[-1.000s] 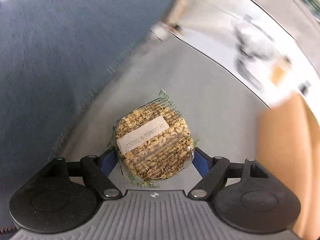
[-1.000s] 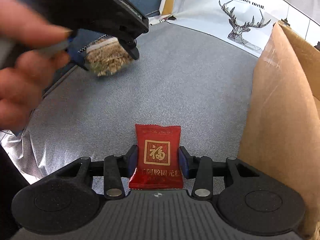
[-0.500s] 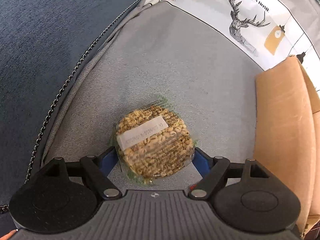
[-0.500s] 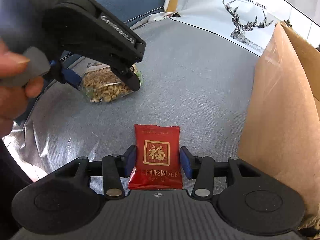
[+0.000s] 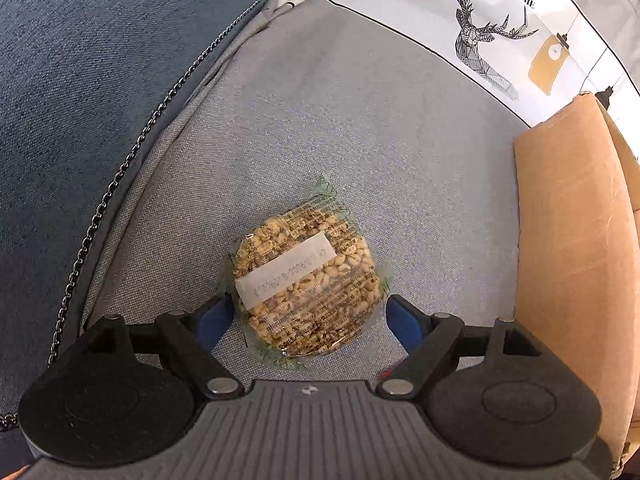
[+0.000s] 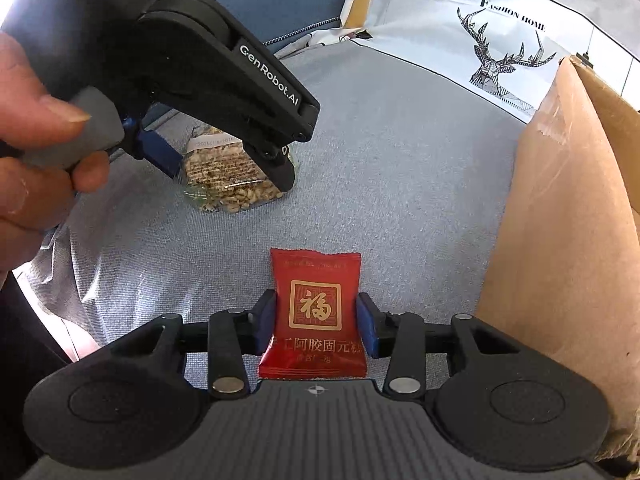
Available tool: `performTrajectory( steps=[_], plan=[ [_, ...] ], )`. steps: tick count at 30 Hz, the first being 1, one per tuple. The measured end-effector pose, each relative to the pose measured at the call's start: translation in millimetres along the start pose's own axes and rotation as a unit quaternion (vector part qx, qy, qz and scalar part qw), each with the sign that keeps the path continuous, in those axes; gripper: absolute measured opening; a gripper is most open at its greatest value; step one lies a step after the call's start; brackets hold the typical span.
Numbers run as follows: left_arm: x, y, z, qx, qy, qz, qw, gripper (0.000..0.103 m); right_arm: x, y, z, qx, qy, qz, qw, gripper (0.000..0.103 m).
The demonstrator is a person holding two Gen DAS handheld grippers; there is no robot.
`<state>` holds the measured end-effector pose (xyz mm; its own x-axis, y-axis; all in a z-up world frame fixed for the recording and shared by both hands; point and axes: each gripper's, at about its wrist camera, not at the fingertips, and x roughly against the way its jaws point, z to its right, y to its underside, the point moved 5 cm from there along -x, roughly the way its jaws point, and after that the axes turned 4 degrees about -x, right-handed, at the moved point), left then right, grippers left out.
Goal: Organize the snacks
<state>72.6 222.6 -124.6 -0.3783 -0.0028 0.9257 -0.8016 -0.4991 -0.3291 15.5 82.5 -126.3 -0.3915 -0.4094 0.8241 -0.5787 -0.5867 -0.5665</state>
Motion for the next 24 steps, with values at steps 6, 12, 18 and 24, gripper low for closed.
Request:
performTrajectory(
  steps=[6,12,18,24],
  plan=[
    [1.7,2.0,-0.7,-0.001,0.000,0.000,1.0000,0.087,1.8,1.9,-1.6,0.002,0.001,0.000,1.000,0.044],
    [1.2,1.5,-1.1,-0.001,0.000,0.001,1.0000,0.087,1.6,1.1,-1.9,0.002,0.001,0.000,1.000,0.044],
    [0.6,1.5,-1.2,-0.001,0.000,0.001,1.0000,0.087,1.5,1.5,-2.0,0.003,0.001,0.000,1.000,0.044],
    [-0.3,1.6,-0.6,-0.004,-0.002,0.001,1.0000,0.087,1.4,1.4,-2.2,0.003,0.002,0.000,1.000,0.044]
  ],
)
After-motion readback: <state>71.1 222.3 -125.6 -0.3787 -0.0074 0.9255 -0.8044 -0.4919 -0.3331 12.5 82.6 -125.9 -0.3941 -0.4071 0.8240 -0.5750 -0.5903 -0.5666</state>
